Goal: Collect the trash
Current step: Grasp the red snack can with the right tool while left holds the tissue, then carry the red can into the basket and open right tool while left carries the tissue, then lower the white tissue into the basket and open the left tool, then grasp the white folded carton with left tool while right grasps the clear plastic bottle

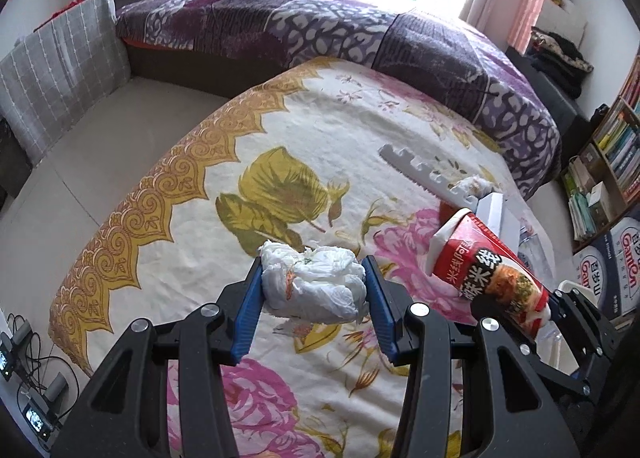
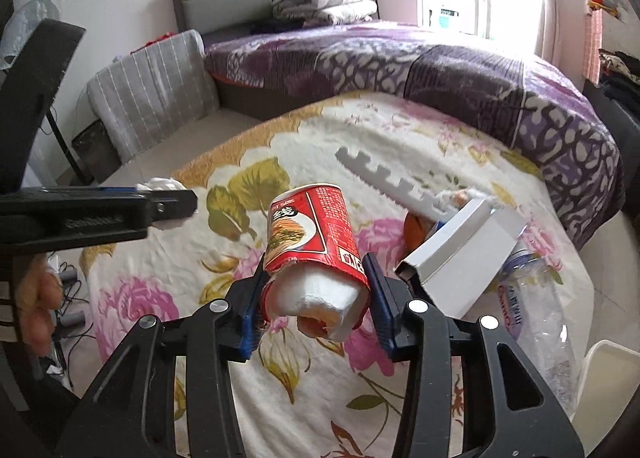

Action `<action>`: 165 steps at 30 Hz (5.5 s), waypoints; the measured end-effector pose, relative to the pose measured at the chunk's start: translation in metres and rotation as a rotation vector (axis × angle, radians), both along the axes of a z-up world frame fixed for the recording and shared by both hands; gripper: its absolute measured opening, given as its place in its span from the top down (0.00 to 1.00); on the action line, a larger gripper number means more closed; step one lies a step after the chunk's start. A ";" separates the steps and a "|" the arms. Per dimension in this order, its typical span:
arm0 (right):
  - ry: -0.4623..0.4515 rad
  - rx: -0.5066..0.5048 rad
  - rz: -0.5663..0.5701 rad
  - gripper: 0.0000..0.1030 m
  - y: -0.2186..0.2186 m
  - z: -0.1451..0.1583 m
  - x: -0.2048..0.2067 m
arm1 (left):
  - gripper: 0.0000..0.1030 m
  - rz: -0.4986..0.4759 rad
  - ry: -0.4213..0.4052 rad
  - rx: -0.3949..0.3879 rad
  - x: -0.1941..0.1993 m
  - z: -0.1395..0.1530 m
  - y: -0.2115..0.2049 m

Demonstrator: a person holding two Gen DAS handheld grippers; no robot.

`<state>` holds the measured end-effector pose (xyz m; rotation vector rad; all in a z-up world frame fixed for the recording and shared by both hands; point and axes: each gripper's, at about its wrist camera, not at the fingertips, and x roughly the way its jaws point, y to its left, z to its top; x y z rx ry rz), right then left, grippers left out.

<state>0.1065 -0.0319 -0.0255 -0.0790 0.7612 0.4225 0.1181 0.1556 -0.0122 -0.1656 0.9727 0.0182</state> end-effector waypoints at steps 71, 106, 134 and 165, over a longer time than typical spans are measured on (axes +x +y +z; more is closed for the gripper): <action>0.091 0.069 -0.892 0.50 -0.313 0.021 -0.092 | 0.53 -0.453 -0.122 0.051 -0.031 0.010 -0.293; 0.137 0.215 -1.211 0.13 -0.412 0.017 -0.152 | 0.38 -0.737 0.078 -0.122 -0.055 -0.024 -0.395; 0.284 0.107 -0.701 0.07 -0.258 -0.019 0.008 | 0.18 -0.528 0.138 0.357 0.094 -0.043 -0.229; 0.448 0.029 -0.285 0.40 -0.142 -0.077 0.073 | 0.42 -0.376 0.095 0.106 0.106 -0.012 -0.154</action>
